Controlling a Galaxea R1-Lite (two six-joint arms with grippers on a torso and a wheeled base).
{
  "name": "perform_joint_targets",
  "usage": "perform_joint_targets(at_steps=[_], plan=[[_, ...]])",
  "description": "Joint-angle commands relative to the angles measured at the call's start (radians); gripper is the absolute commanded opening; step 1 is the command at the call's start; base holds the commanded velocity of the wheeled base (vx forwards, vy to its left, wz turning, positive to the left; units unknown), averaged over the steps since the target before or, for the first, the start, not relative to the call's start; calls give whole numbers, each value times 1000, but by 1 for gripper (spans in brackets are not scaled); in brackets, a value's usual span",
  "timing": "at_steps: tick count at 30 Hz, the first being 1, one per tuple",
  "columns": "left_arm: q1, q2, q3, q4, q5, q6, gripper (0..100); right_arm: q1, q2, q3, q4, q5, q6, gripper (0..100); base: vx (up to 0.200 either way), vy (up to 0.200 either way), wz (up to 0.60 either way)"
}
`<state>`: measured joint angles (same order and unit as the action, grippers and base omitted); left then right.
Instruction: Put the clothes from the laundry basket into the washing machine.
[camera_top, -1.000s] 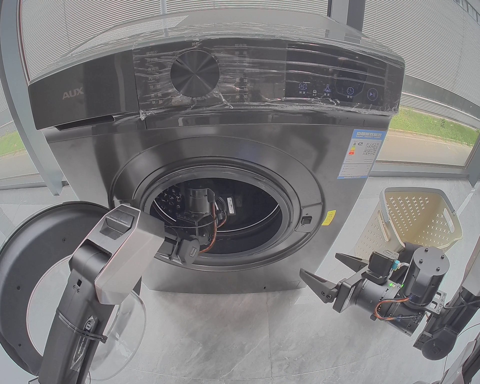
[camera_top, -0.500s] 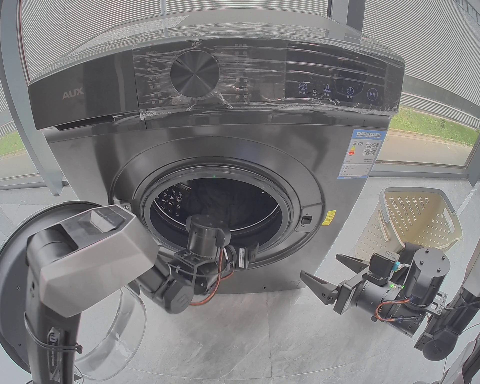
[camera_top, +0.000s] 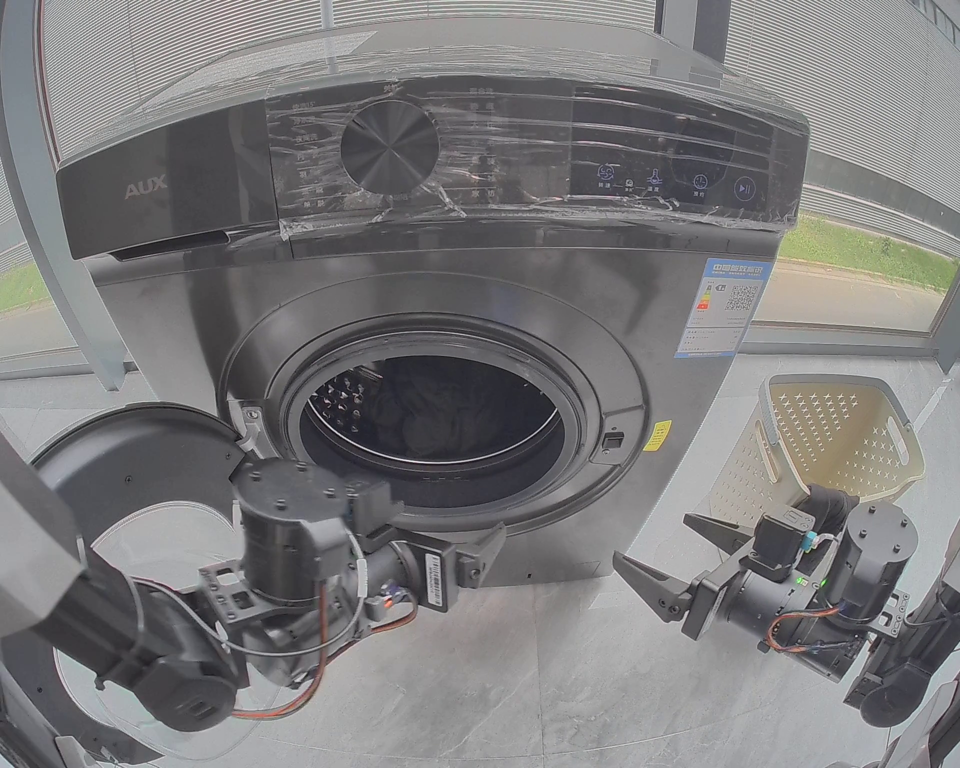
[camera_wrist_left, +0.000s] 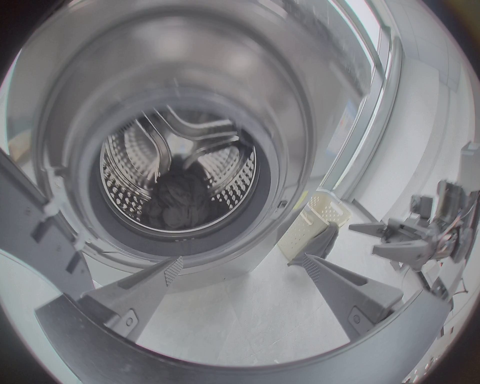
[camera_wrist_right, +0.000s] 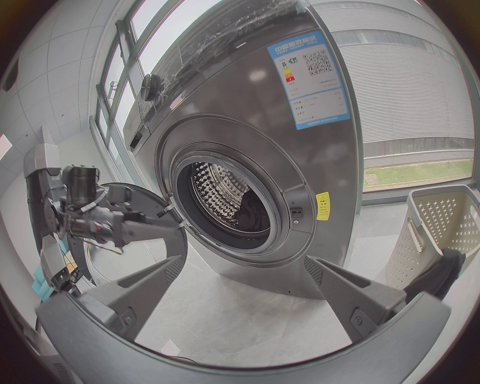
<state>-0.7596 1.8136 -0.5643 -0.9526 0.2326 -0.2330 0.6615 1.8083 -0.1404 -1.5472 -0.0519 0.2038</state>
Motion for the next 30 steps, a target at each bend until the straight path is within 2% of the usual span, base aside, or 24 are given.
perform_joint_targets(at_steps=[1,4,8,12,17,18,22,24,27,30], plan=[[-18,-281,162,-8,54,-31,100,-22,-116,81,1,-3,-27,100,0,0,0],[-14,-373,211,-6,99,-35,100,-60,-164,104,1,-3,-40,100,0,0,0],[31,-461,259,-6,93,-31,100,-135,-211,140,10,0,-60,100,0,0,0],[51,-481,319,-9,103,-23,100,-171,-277,140,44,1,-70,100,0,0,0],[78,-517,368,-31,106,-20,100,-203,-380,140,180,0,-69,100,0,0,0],[85,-540,373,-38,106,-23,100,-203,-451,140,276,0,-66,100,0,0,0],[101,-553,391,-35,113,-16,100,-207,-563,140,423,1,-66,100,0,0,0],[106,-554,402,-37,113,-11,100,-209,-577,140,440,1,-66,100,0,0,0],[111,-554,423,-40,111,-9,100,-249,-595,140,443,0,-69,100,0,-200,0],[112,-556,448,-40,113,-6,100,-295,-612,140,447,1,-103,100,0,-200,0]])
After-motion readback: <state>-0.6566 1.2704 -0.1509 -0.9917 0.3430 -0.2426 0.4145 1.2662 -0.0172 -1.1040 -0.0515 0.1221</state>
